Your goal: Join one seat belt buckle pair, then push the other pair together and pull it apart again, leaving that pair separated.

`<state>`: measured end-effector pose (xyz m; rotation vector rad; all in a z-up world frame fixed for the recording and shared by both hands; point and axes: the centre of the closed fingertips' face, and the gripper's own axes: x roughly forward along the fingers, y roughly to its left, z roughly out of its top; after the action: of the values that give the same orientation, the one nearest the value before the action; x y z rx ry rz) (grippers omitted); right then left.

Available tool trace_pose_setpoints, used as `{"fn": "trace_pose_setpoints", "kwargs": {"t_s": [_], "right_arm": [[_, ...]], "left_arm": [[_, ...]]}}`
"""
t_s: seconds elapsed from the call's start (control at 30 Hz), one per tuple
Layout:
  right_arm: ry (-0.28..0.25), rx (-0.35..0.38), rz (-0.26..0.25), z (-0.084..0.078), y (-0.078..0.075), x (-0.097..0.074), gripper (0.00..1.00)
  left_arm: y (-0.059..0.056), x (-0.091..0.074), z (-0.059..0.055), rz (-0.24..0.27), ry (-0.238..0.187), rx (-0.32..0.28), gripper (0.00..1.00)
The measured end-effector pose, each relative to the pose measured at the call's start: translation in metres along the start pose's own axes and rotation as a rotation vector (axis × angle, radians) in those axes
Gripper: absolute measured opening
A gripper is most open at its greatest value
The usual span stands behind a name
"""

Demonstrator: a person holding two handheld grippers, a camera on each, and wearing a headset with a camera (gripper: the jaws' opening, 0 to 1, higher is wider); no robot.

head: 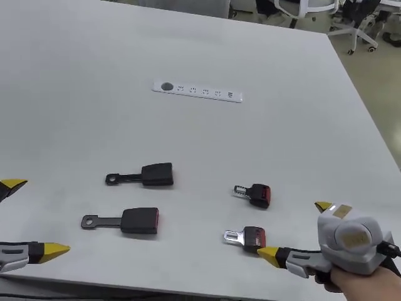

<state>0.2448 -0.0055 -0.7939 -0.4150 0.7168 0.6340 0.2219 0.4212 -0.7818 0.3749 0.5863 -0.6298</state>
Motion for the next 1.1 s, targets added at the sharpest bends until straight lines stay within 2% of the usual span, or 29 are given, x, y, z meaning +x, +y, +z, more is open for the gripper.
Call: {"fn": "trace_pose_setpoints", "kwargs": {"t_s": [0.13, 0.27, 0.33, 0.47, 0.77, 0.8, 0.87, 0.9, 0.97, 1.0, 1.1], "right_arm": [[0.000, 0.027, -0.004, -0.006, 0.002, -0.005, 1.00], [-0.012, 0.046, -0.011, -0.004, 0.000, -0.008, 0.98], [0.000, 0.057, -0.022, -0.005, -0.002, -0.009, 0.98], [0.018, 0.027, -0.030, -0.009, -0.004, -0.010, 0.97], [0.032, -0.005, -0.014, -0.016, 0.004, -0.010, 0.95], [0.030, -0.010, -0.012, -0.015, 0.004, -0.010, 0.95], [0.025, -0.001, -0.006, -0.014, 0.005, -0.011, 0.95], [0.015, 0.002, -0.004, -0.012, 0.006, -0.012, 0.94], [0.012, -0.008, -0.005, -0.011, 0.004, -0.013, 0.93], [0.010, -0.010, -0.002, -0.011, 0.004, -0.014, 0.92], [0.006, -0.022, -0.005, -0.008, 0.002, -0.016, 0.92]], "left_arm": [[0.001, 0.000, -0.001, 0.001, 0.001, -0.007, 0.98], [-0.001, 0.002, -0.002, -0.011, 0.006, -0.019, 1.00], [-0.002, 0.002, -0.001, -0.011, 0.004, -0.019, 1.00], [-0.001, 0.001, -0.002, -0.003, 0.006, -0.017, 0.98], [0.000, -0.001, 0.000, 0.010, -0.005, -0.018, 0.98], [-0.001, -0.001, -0.001, 0.010, -0.003, -0.011, 0.97], [-0.003, -0.003, -0.008, 0.006, 0.040, 0.072, 0.97], [-0.006, -0.002, -0.008, -0.003, 0.033, 0.059, 0.96], [-0.007, -0.003, -0.006, -0.009, 0.022, 0.044, 0.97], [-0.005, -0.003, -0.004, -0.005, 0.010, 0.018, 0.97], [-0.004, -0.004, -0.009, -0.014, 0.020, -0.016, 0.98]]}}
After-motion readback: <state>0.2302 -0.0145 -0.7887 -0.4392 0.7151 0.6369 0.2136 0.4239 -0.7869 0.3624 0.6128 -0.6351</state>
